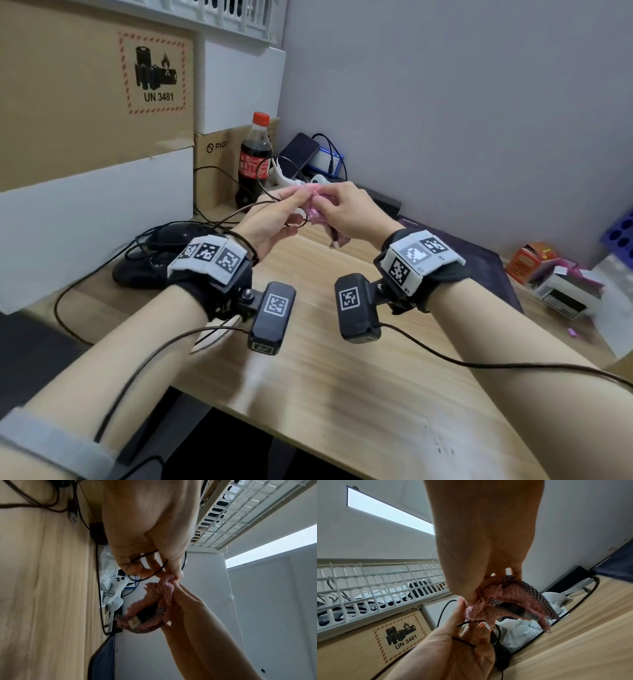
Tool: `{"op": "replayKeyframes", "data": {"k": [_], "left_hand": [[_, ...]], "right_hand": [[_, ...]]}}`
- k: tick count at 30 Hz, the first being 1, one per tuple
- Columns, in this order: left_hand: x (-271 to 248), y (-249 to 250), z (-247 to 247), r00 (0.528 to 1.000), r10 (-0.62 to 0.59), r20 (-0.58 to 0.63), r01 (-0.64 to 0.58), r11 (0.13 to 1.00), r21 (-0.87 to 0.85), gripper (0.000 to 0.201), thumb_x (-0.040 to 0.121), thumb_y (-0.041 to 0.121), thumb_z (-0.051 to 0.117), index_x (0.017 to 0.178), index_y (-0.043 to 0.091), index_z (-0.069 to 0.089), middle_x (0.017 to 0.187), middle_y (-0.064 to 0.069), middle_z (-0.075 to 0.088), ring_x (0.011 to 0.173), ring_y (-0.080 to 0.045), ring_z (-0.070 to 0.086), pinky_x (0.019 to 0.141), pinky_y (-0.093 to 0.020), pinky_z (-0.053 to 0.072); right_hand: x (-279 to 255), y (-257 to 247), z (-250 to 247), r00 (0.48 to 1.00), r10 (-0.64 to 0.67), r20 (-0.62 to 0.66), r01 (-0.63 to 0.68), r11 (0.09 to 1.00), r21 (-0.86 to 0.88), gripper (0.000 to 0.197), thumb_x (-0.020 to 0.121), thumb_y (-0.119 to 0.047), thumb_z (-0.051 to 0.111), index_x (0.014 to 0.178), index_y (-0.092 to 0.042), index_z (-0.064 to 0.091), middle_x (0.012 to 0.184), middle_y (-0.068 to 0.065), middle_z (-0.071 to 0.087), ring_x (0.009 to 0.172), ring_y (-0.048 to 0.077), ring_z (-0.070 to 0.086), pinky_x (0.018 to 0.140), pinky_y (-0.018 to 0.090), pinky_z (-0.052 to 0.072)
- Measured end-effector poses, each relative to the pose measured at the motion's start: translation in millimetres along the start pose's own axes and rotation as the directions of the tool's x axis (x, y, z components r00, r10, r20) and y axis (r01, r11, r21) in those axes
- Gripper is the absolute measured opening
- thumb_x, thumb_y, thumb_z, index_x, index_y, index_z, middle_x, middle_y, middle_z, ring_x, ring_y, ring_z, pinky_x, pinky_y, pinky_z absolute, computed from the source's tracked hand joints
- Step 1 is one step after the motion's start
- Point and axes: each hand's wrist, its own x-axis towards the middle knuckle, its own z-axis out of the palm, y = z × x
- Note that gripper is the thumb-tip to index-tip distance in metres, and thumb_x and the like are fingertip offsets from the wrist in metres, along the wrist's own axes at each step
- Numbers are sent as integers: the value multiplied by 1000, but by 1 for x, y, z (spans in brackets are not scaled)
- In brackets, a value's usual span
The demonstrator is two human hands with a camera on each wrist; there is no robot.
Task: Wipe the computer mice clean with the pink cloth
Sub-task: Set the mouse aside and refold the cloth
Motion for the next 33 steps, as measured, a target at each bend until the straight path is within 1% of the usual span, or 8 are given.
{"op": "replayKeyframes", "data": {"k": [7,11,14,16,18,24,29,33], "left_hand": [[1,6,1,979,75,-191,-64,996,66,13,93,32,64,98,26,75,76,4,50,69,-9,42,64,-23,37],[-4,1,6,976,64,-207,-49,996,77,13,94,34,62,95,28,73,79,3,52,73,-10,46,70,-26,40],[-8,-2,11,988,62,-139,-51,996,75,14,95,35,60,94,28,72,89,2,65,81,-11,59,77,-27,47],[-8,0,10,989,70,-131,-64,997,48,13,96,33,59,94,26,70,93,2,67,80,-11,63,76,-26,49],[-7,3,9,987,81,-142,-79,997,17,13,96,31,59,91,24,68,93,5,66,78,-12,64,73,-25,50],[-3,5,22,987,107,-117,-116,991,-67,12,96,20,60,92,11,66,90,-1,69,72,-11,71,73,-25,57],[-1,9,37,985,112,-132,-132,980,-151,11,96,15,59,91,8,66,78,-4,68,63,-10,67,64,-22,55],[-3,16,45,984,68,-162,-111,956,-271,10,97,10,57,94,4,64,75,-6,64,57,-9,64,58,-21,56]], "right_hand": [[-10,7,8,996,81,34,-86,976,202,21,101,-19,43,97,-14,63,66,7,65,49,11,64,48,25,54],[-17,15,12,992,98,74,-115,950,289,25,102,-20,44,97,-9,65,75,20,72,65,30,72,60,31,59],[-23,23,9,994,105,43,-113,948,297,25,102,-21,45,100,-13,68,83,13,73,71,17,71,68,25,57],[-24,33,7,989,149,-24,-134,940,313,24,101,-24,47,103,-19,69,95,11,72,89,23,69,84,38,57],[-27,42,4,973,216,-86,-168,909,382,24,101,-25,48,103,-17,70,104,17,70,101,33,66,89,51,55],[-32,38,4,958,232,-167,-136,883,449,23,101,-26,49,98,-23,71,98,14,73,96,31,69,88,52,55],[-31,25,17,975,166,-150,-90,905,416,29,101,-24,48,96,-3,68,93,22,71,87,37,69,80,51,57],[-34,25,27,984,158,-83,-103,883,458,24,99,-13,50,101,7,64,97,23,71,82,29,69,74,36,58]]}}
